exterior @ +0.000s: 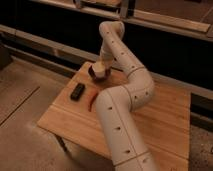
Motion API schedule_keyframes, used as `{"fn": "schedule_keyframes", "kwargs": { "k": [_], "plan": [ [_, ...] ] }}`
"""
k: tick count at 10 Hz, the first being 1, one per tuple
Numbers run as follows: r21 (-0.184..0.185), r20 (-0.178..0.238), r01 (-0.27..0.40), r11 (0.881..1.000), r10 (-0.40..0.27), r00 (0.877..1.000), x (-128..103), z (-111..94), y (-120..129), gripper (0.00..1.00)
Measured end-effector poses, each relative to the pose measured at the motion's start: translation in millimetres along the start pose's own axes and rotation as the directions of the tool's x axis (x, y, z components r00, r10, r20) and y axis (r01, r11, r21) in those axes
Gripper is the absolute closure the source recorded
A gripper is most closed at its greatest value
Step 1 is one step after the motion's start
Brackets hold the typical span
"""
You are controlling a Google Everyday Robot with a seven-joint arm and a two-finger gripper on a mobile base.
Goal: Place the ceramic cup in the ceramic bowl
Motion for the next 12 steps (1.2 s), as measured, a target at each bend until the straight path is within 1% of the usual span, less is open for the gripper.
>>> {"fn": "schedule_keyframes", "kwargs": {
  "k": [3, 4, 6, 8, 9, 12],
  "plan": [
    [-0.006, 0.008, -0.001, 1.000, 0.001, 1.000, -1, -5, 0, 0.26],
    [-0.010, 0.018, -0.001, 1.000, 0.002, 1.000, -3, -10, 0, 0.26],
    [-0.026, 0.074, 0.001, 1.000, 0.001, 0.997, -13, -38, 0, 0.26],
    [-0.030, 0.127, 0.006, 1.000, -0.002, 0.992, -20, -68, -2, 0.26],
    [-0.026, 0.146, 0.004, 1.000, -0.001, 0.989, -23, -81, -4, 0.26],
    [-0.025, 0.147, 0.003, 1.000, 0.001, 0.989, -23, -81, -5, 0.26]
  ]
}}
